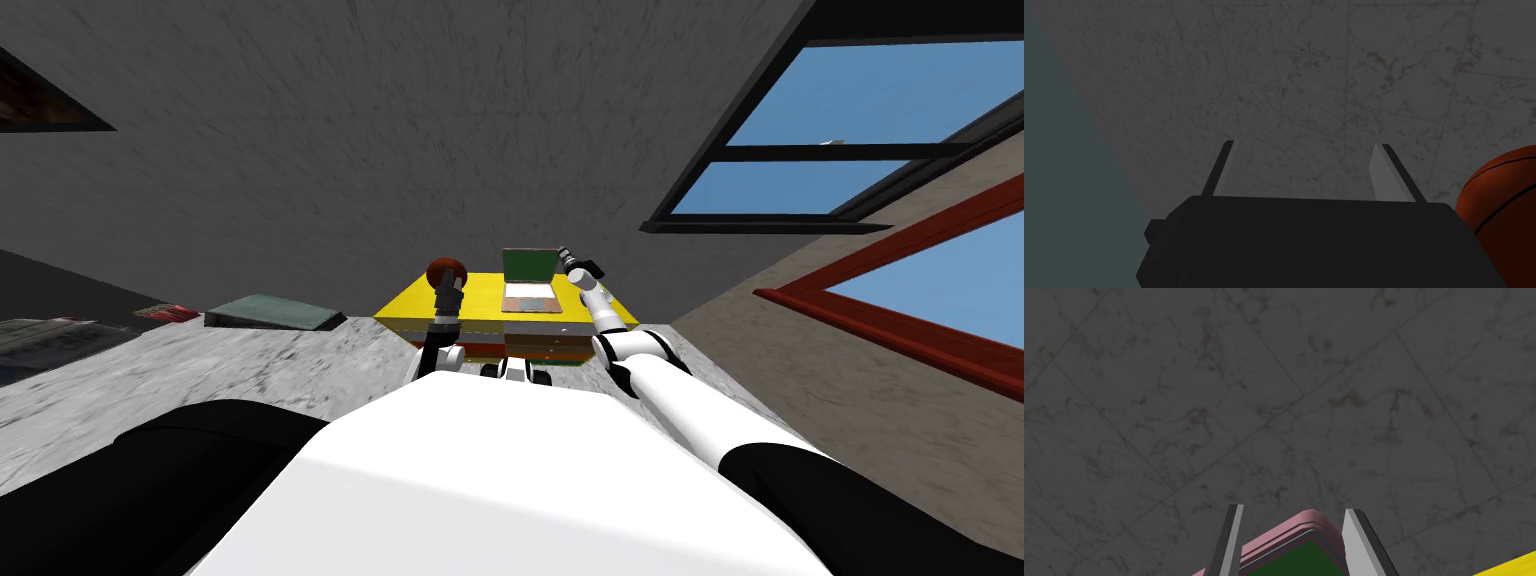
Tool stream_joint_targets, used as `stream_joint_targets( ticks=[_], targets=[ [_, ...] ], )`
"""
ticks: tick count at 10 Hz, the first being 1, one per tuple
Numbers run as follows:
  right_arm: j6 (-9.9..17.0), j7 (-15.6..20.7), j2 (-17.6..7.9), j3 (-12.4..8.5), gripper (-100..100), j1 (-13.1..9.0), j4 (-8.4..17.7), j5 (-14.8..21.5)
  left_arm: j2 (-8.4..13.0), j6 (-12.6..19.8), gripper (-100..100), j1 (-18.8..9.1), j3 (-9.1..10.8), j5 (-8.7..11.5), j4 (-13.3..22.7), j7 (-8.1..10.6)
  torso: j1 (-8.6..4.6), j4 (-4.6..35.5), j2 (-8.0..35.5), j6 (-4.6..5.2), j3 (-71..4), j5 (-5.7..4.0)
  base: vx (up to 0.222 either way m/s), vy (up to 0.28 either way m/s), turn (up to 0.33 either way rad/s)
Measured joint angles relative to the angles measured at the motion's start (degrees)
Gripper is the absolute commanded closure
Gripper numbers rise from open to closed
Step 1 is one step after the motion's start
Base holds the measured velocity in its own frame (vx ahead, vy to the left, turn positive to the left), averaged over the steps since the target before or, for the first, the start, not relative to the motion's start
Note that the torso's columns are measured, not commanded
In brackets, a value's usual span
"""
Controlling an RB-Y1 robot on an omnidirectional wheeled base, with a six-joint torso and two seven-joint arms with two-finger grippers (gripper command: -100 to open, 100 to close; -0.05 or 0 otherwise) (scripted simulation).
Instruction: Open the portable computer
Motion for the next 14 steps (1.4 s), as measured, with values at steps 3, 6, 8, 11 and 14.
stream_joint_targets(
  ticks=[3,6,8,11,14],
  targets=[
    [-5.12,2.57,2.70,0.22,100,2.63,-2.01,0.25,0.01,0.00,0,0.00,0.01,0.00,0.00,0.00,-0.20,-0.13,0.03,-0.31,0.02,-0.08,-0.030,-0.118,0.099],
    [-11.33,4.42,5.31,1.79,100,4.12,-2.24,0.50,0.01,0.00,0,0.00,0.01,0.00,0.00,0.00,0.00,-0.11,-0.10,-0.18,-0.07,-0.01,-0.036,-0.122,0.116],
    [-14.39,7.02,8.03,0.70,100,6.37,-4.69,1.33,0.01,0.00,0,0.00,0.00,0.00,0.00,0.00,-0.03,-0.05,0.10,-0.13,0.07,-0.02,-0.043,-0.108,0.097],
    [-18.73,8.46,10.04,1.67,100,8.26,-5.50,1.79,0.00,0.00,0,0.00,0.00,0.00,0.00,0.00,-0.01,0.03,0.00,-0.05,0.00,0.02,-0.029,-0.070,0.078],
    [-23.73,11.49,13.73,1.45,100,11.06,-7.81,2.55,0.01,0.00,0,0.00,0.01,0.00,0.00,0.00,-0.18,0.08,0.27,-0.21,0.19,-0.04,-0.036,-0.115,0.107]
  ],
)
